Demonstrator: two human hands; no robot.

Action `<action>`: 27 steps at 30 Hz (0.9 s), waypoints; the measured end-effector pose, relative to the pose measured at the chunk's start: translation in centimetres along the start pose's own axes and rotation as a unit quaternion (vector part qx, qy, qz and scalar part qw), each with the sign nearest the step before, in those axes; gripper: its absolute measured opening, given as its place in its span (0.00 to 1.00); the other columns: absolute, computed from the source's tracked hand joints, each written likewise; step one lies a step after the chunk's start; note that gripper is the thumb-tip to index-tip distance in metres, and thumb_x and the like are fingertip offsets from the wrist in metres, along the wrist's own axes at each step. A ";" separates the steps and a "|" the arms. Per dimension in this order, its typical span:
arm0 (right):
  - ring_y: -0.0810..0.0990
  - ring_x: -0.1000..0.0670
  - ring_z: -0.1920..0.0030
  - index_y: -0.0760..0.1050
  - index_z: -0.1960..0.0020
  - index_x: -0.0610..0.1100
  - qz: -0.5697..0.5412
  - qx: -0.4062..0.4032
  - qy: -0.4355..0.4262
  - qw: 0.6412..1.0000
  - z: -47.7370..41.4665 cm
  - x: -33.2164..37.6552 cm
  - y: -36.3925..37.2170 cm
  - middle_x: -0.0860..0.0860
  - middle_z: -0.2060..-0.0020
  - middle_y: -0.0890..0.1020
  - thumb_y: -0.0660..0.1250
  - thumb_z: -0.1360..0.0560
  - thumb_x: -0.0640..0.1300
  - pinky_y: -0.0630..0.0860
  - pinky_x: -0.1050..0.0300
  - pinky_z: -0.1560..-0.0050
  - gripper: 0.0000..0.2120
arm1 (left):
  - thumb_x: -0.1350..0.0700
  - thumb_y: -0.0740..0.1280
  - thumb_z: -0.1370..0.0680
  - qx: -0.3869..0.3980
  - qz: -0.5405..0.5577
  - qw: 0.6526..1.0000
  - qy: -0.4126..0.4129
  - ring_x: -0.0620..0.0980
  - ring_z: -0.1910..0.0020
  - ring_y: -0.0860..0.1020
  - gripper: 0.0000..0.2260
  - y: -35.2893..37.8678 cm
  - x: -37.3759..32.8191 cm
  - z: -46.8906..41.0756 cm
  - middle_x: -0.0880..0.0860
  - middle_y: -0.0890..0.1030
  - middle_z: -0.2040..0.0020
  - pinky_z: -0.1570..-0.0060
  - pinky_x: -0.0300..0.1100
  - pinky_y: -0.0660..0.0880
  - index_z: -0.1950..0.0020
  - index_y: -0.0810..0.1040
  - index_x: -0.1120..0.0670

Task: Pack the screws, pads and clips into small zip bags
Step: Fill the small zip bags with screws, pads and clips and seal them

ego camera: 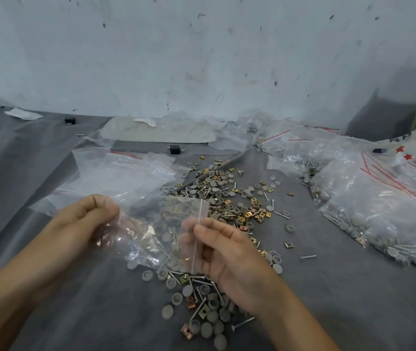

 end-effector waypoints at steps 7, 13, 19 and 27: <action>0.84 0.46 0.49 0.82 0.39 0.41 -0.005 -0.003 0.035 0.999 -0.1 -0.2 0.2 0.41 0.47 0.85 0.61 0.21 0.45 0.82 0.52 0.50 0.17 | 0.54 0.66 0.19 -0.039 -0.020 0.999 0.010 0.50 0.70 0.74 0.14 -0.1 1.3 -0.9 0.54 0.79 0.68 0.66 0.45 0.69 0.65 0.79 0.49; 0.83 0.49 0.60 0.83 0.46 0.40 0.038 -0.053 -0.017 0.998 0.0 -0.1 0.1 0.41 0.53 0.85 0.73 0.27 0.41 0.81 0.56 0.61 0.11 | 0.56 0.65 0.18 -0.055 -0.033 0.998 0.011 0.46 0.77 0.68 0.10 0.3 1.5 -0.9 0.54 0.77 0.69 0.80 0.35 0.64 0.58 0.75 0.56; 0.79 0.46 0.66 0.75 0.56 0.50 0.215 -0.151 -0.141 0.955 0.2 0.4 -0.7 0.42 0.66 0.82 0.70 0.25 0.41 0.81 0.52 0.60 0.06 | 0.54 0.65 0.18 -0.100 -0.046 0.992 0.056 0.44 0.80 0.65 0.07 0.6 1.1 -0.8 0.52 0.77 0.72 0.81 0.32 0.61 0.52 0.78 0.55; 0.79 0.52 0.60 0.82 0.42 0.64 0.291 -0.005 -0.046 0.955 0.7 0.1 0.2 0.51 0.55 0.84 0.66 0.22 0.48 0.79 0.60 0.55 0.14 | 0.54 0.62 0.16 -0.087 -0.054 0.994 0.027 0.44 0.79 0.65 0.08 1.0 1.3 -0.5 0.49 0.74 0.75 0.80 0.33 0.60 0.47 0.80 0.55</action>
Point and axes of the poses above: each hand's wrist, its own z-axis away from the middle knuckle, its own y-axis out of the palm, x = y × z, the point moved 3 cm from there along -z, towards the middle knuckle
